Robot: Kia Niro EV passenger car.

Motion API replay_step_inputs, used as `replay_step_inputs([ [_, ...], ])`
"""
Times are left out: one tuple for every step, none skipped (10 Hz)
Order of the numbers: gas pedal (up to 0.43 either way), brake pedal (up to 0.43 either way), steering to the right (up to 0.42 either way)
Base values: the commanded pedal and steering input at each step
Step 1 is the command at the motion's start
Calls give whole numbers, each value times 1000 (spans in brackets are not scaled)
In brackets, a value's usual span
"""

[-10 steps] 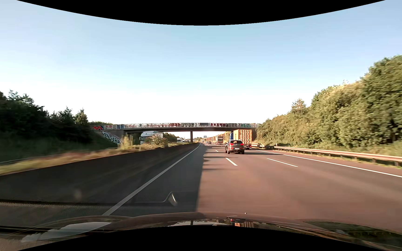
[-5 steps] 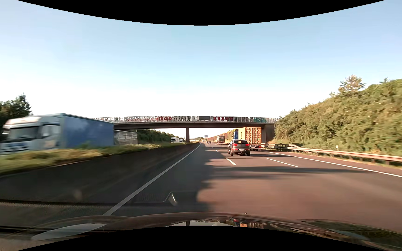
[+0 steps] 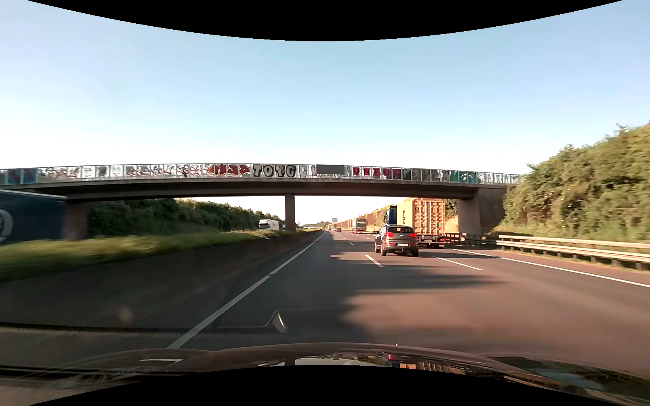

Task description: Follow the waypoints while adhering to traffic rules and regulations

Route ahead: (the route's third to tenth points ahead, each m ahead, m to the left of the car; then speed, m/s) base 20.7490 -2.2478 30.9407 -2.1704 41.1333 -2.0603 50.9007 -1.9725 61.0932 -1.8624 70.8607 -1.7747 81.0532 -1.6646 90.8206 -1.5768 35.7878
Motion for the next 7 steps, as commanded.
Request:
replay_step_inputs([
  [319,0,-3],
  [319,0,-3],
  [319,0,-3],
  [319,0,-3],
  [319,0,-3],
  [319,0,-2],
  [319,0,-2],
])
